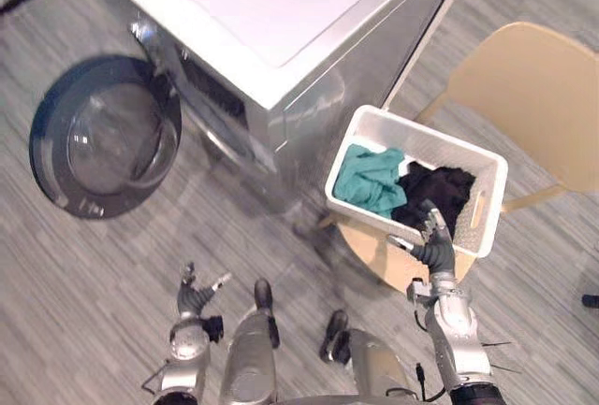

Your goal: Pick up the laundry basket with both hands and put the clothes into the washing machine.

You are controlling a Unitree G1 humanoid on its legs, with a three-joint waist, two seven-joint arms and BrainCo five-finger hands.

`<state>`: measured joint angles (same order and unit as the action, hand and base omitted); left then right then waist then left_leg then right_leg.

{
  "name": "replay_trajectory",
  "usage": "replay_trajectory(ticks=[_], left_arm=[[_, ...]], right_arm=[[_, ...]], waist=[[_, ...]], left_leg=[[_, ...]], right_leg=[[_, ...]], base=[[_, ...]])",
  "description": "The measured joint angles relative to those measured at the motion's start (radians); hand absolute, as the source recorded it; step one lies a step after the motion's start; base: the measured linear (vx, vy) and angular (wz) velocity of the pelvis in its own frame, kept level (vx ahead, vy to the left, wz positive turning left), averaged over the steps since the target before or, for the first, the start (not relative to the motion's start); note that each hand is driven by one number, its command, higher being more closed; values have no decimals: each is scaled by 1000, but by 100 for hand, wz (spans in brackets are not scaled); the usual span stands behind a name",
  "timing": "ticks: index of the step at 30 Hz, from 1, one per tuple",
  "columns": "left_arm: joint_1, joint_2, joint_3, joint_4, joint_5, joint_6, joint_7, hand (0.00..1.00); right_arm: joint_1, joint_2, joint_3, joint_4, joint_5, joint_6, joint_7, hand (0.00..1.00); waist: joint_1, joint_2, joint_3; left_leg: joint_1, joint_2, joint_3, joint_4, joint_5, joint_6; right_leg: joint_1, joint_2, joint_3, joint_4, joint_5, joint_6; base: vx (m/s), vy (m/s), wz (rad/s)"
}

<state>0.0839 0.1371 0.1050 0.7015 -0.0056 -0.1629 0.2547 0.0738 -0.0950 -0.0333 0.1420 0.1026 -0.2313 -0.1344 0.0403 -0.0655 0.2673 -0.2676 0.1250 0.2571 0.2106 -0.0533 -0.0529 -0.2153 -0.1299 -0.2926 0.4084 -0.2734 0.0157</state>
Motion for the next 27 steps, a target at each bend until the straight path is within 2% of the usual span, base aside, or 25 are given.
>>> replay_trajectory(ticks=[3,4,5,6,7,8,10,11,12,13,14,15,16,17,18,20,22,23,24,25,27], left_arm=[[50,-11,-35,98,5,3,-35,0],[54,-19,-33,112,0,1,-40,0],[52,-13,-33,155,4,1,-38,0],[53,-9,-33,189,13,1,-39,0],[53,-16,-33,217,18,4,-40,0],[56,-18,-34,225,19,6,-41,0],[55,-14,-33,272,30,27,-53,0],[53,-10,-33,280,44,31,-59,0],[53,0,-35,284,68,33,-62,0],[51,-9,-35,291,89,37,-62,0],[56,-16,-32,290,96,37,-65,0],[53,-13,-33,289,97,37,-71,0],[51,-12,-32,288,98,37,-74,0],[47,-12,-32,285,98,37,-76,0],[41,-11,-34,284,98,37,-76,0],[39,-7,-34,279,97,31,-75,0],[39,-12,-37,278,96,31,-75,0],[37,-16,-45,278,96,30,-75,0],[39,-23,-64,277,96,29,-75,0],[27,-17,-74,281,96,27,-76,0],[20,-4,-74,281,96,29,-77,0]], right_arm=[[-13,9,4,2,-37,1,-1,0],[-15,10,4,2,-39,1,-2,0],[-2,10,9,12,-59,1,-8,0],[-2,11,18,32,-73,1,-14,0],[0,10,29,45,-76,2,-16,0],[1,10,36,48,-77,2,-16,0],[-6,12,79,73,-98,2,-15,0],[-4,12,87,80,-115,2,-19,0],[7,12,98,79,-127,3,-17,0],[13,5,102,85,-135,8,-16,0],[20,6,119,85,-136,9,-15,0],[20,3,138,80,-138,8,-14,0],[15,-3,145,79,-143,9,-15,0],[1,-17,162,82,-145,12,-16,0],[-9,-21,173,88,-145,12,-17,0],[-35,-30,171,113,-152,14,-18,0],[-64,-37,170,157,-176,18,-19,0],[-75,-47,177,162,-202,22,-19,0],[-79,-69,184,161,-224,22,-19,0],[-102,-70,203,190,-267,24,-20,0],[-125,-80,238,225,-328,24,-17,0]], waist=[[-31,4,-7],[-32,8,-9],[-34,13,-14],[-44,19,-26],[-53,39,-42],[-53,46,-48],[-55,57,-61],[-55,54,-64],[-58,28,-79],[-59,53,-79],[-49,59,-85],[-48,70,-86],[-49,81,-84],[-37,93,-75],[-24,90,-73],[-20,80,-66],[-17,70,-59],[-15,100,-69],[-15,119,-77],[-3,95,-74],[4,71,-77]], left_leg=[[117,-5,64,-4,-62,-8],[138,-2,78,-4,-71,-8],[204,1,109,-30,-81,-11],[252,5,137,-63,-83,-10],[270,19,157,-82,-84,-7],[273,23,165,-88,-84,-7],[315,44,232,-106,-99,-20],[321,47,241,-96,-103,-26],[325,52,263,-43,-130,-54],[321,92,261,25,-160,-62],[291,142,256,153,-168,-69],[222,197,214,338,-164,-63],[185,227,179,428,-153,-45],[109,258,94,581,-129,-11],[79,245,34,634,-145,-25],[44,182,-45,612,-191,-34],[38,112,-96,420,-204,-45],[39,79,-136,235,-142,-58],[36,80,-149,159,-37,-48],[46,65,-130,165,-54,-34],[70,38,-125,127,-50,-27]], right_leg=[[38,-14,57,78,-4,21],[35,-16,65,107,3,33],[32,-28,73,169,25,67],[19,-37,60,213,53,78],[4,-46,24,230,68,72],[0,-47,7,225,70,67],[-21,-57,-147,128,32,30],[-19,-45,-162,65,49,5],[-17,-25,-167,-13,126,-46],[9,-3,-171,-24,123,-42],[34,23,-149,-54,113,-42],[58,52,-129,-79,108,-50],[71,73,-120,-92,105,-57],[99,97,-95,-107,103,-72],[112,100,-70,-112,102,-75],[149,88,-29,-127,103,-74],[184,72,6,-130,103,-73],[193,78,18,-129,107,-53],[195,94,23,-130,104,-34],[206,82,42,-138,86,-6],[220,54,49,-162,95,9]], base=[[74,27,-64],[102,68,-74],[103,57,-77],[115,64,-82],[89,33,-59],[113,53,-73],[156,37,-80],[211,-10,-46],[270,-75,-23],[328,-99,-43],[309,-138,-58],[244,-107,-63],[264,-110,-68],[273,-45,-74],[330,-16,-90],[268,29,-66],[255,138,-54],[214,181,-42],[220,177,-42],[214,142,-23],[171,106,1]])
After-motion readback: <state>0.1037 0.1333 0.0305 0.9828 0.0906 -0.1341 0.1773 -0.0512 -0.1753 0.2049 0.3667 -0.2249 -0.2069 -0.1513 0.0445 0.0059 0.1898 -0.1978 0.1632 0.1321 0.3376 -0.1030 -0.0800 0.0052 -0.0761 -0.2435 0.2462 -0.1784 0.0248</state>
